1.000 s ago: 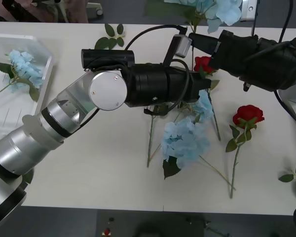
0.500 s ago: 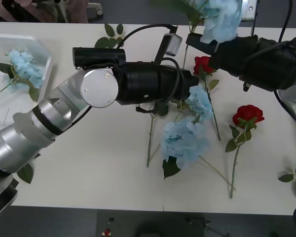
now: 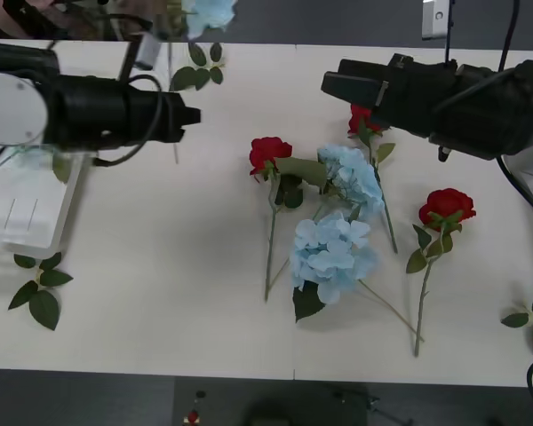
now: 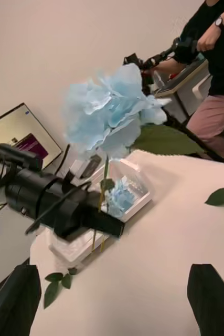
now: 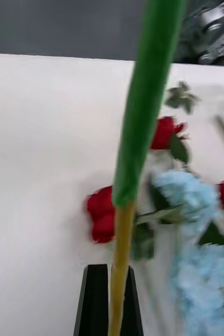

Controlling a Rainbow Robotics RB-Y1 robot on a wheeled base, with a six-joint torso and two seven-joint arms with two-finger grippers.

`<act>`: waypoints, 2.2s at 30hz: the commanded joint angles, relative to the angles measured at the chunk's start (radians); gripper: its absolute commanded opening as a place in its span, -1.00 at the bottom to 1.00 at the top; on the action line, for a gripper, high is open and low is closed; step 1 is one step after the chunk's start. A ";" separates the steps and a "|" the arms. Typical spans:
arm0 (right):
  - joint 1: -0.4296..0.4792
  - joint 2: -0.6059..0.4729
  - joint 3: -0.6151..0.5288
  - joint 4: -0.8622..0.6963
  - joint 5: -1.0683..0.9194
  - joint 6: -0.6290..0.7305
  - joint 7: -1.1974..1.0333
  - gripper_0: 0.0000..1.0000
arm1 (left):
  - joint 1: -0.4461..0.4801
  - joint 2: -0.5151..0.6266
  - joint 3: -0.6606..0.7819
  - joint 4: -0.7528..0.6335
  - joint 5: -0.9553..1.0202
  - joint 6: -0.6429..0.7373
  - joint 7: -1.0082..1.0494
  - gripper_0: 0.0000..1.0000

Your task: Put the red flowers into the right box and the blue flowers into the left box

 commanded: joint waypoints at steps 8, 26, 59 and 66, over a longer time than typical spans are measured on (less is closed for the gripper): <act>-0.014 -0.207 -0.004 -0.063 0.220 0.268 -0.675 0.64 | 0.190 0.411 0.018 0.052 -0.097 0.033 -0.113 -1.00; 0.188 -0.386 0.016 -0.394 0.789 0.417 -1.513 0.64 | 0.320 0.432 0.030 0.279 -0.240 0.033 -0.443 -0.60; 0.182 -0.363 0.381 -0.121 1.217 0.107 -1.580 0.23 | 0.130 -0.192 0.369 0.168 -0.172 0.319 -0.254 0.38; 0.157 -0.357 0.429 -0.088 1.247 0.069 -1.585 -0.47 | 0.125 -0.458 0.368 0.159 -0.473 0.360 -0.107 0.51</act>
